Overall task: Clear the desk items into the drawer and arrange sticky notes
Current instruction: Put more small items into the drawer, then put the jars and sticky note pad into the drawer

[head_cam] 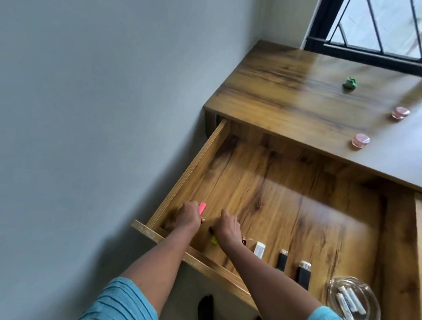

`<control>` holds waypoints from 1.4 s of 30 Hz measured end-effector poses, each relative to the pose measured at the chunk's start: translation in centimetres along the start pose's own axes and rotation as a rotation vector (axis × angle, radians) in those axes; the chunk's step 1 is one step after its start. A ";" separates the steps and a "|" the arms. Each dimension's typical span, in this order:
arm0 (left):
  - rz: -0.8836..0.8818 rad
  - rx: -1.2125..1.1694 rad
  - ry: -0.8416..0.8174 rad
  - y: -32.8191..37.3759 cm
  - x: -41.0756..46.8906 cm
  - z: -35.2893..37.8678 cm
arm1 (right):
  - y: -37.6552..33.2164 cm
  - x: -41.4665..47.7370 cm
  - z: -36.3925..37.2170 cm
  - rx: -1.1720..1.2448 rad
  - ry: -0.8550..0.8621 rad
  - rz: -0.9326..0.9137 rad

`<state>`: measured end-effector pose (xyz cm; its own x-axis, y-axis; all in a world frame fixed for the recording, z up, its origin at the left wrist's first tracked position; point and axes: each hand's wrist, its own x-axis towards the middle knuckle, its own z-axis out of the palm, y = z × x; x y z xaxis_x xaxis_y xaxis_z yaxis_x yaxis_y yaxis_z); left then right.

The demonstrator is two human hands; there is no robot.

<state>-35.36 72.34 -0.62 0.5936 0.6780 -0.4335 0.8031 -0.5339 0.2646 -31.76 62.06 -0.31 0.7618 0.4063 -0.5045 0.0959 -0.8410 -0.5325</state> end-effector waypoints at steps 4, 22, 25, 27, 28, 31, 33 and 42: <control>0.020 0.011 -0.015 0.0 0.0 -0.3 | -0.3 -0.5 0.7 0.011 0.020 -0.004; 0.337 0.030 0.234 7.9 1.0 -2.4 | 1.0 -0.3 -6.8 0.023 0.324 0.084; 0.469 -0.009 0.249 12.6 0.6 -2.1 | 3.1 -0.1 -10.4 0.077 0.464 0.138; 0.551 -0.033 0.262 16.1 0.2 -2.0 | 5.0 0.1 -13.2 0.090 0.548 0.174; 0.595 -0.042 0.269 17.9 0.0 -1.8 | 5.9 0.2 -14.8 0.081 0.584 0.188; 0.689 -0.065 0.270 23.1 -0.3 -1.7 | 8.6 0.8 -19.4 0.073 0.672 0.222; 0.718 -0.064 0.264 26.5 -0.5 -1.7 | 10.5 1.2 -22.4 0.077 0.713 0.240; 0.740 -0.034 0.122 39.8 1.4 -0.6 | 18.2 7.2 -35.3 -0.018 0.721 0.175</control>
<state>-2.55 52.36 9.86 0.9791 0.2003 -0.0339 0.1920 -0.8578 0.4767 -1.95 37.08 10.39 0.9979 -0.0641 -0.0064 -0.0596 -0.8804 -0.4705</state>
